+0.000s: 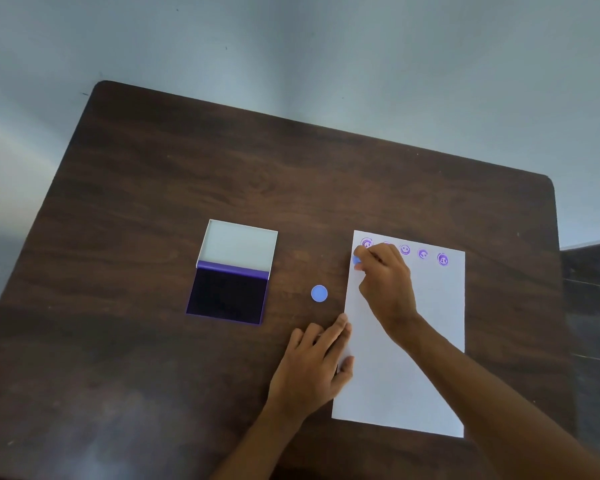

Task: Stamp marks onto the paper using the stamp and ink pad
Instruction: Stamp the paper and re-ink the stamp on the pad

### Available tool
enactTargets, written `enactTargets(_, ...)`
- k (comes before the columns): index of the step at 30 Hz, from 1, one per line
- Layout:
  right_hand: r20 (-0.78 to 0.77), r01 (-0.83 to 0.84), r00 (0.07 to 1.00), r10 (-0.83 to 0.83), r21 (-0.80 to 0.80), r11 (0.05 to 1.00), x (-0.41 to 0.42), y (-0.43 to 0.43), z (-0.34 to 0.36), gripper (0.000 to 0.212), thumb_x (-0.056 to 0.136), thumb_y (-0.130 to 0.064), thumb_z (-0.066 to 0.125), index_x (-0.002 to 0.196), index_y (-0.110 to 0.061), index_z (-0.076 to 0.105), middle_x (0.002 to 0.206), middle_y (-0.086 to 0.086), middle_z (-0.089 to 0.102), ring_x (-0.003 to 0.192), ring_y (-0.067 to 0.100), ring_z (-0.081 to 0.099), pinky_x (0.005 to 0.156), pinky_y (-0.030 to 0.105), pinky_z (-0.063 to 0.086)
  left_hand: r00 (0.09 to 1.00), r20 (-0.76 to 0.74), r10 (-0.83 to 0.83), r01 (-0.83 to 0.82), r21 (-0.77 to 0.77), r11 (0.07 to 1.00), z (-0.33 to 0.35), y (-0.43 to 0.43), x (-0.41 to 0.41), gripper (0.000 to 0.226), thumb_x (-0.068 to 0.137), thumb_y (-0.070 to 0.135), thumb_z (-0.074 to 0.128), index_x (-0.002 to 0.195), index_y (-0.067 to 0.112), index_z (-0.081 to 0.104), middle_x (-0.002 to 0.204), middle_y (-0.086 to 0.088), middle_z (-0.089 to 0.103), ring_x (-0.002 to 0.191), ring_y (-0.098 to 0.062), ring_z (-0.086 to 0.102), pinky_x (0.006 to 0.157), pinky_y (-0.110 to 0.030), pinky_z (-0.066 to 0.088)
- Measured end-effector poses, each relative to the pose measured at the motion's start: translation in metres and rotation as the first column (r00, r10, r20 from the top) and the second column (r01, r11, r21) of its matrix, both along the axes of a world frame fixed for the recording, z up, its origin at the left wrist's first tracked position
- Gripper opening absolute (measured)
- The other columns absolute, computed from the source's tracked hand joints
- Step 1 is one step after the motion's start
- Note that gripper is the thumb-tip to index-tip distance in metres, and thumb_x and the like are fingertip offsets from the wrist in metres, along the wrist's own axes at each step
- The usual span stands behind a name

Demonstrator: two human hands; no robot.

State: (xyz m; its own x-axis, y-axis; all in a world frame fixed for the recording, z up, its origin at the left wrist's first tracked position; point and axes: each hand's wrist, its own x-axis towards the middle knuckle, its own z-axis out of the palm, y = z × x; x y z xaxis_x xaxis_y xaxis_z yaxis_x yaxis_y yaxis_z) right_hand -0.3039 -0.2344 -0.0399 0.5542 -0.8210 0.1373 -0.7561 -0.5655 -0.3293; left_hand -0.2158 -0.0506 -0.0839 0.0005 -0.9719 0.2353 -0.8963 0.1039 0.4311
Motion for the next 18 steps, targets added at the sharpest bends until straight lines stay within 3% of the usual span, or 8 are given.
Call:
enactTargets(4, -0.008, -0.141, 0.99, 0.141, -0.04, 0.989, -0.01, -0.009, 0.001, 0.039, 0.062, 0.024, 0.063, 0.096, 0.006, 0.066, 0.087, 0.017, 0.065, 0.078, 0.035, 0.057, 0.058, 0.036, 0.051, 1.0, 0.009, -0.006, 0.006, -0.016, 1.0, 0.0, 0.002, 0.0, 0.045, 0.096, 0.045, 0.051, 0.129, 0.016, 0.064, 0.138, 0.001, 0.059, 0.095, -0.016, 0.062, 0.08, -0.031, 0.053)
enactTargets(11, -0.02, -0.079, 0.997, 0.079, -0.005, 0.997, -0.004, -0.002, 0.004, 0.038, 0.066, 0.024, 0.063, 0.098, 0.005, 0.066, 0.089, 0.016, 0.064, 0.083, 0.034, 0.057, 0.057, 0.041, 0.053, 0.999, 0.029, -0.013, 0.014, -0.012, 1.0, 0.005, -0.001, 0.001, 0.045, 0.096, 0.044, 0.05, 0.127, 0.015, 0.065, 0.136, 0.001, 0.061, 0.093, -0.015, 0.06, 0.079, -0.03, 0.049)
enactTargets(15, -0.043, -0.077, 0.996, 0.079, 0.044, 0.996, -0.003, -0.003, 0.009, 0.038, 0.069, 0.022, 0.062, 0.101, 0.001, 0.066, 0.094, 0.015, 0.064, 0.087, 0.032, 0.058, 0.065, 0.037, 0.051, 0.999, 0.04, -0.004, 0.005, -0.012, 1.0, 0.01, -0.003, 0.004, 0.044, 0.095, 0.044, 0.054, 0.126, 0.015, 0.065, 0.134, 0.001, 0.061, 0.093, -0.015, 0.059, 0.077, -0.03, 0.048)
enactTargets(18, 0.145, 0.079, 0.985, -0.099, 0.14, 0.987, -0.004, 0.0, 0.022, 0.027, 0.077, 0.012, 0.065, 0.098, -0.003, 0.07, 0.093, 0.013, 0.067, 0.085, 0.025, 0.061, 0.072, 0.019, 0.046, 0.999, 0.048, -0.008, 0.009, -0.024, 1.0, 0.012, -0.002, 0.004, 0.043, 0.094, 0.042, 0.055, 0.126, 0.014, 0.065, 0.133, 0.002, 0.061, 0.088, -0.016, 0.057, 0.073, -0.031, 0.048)
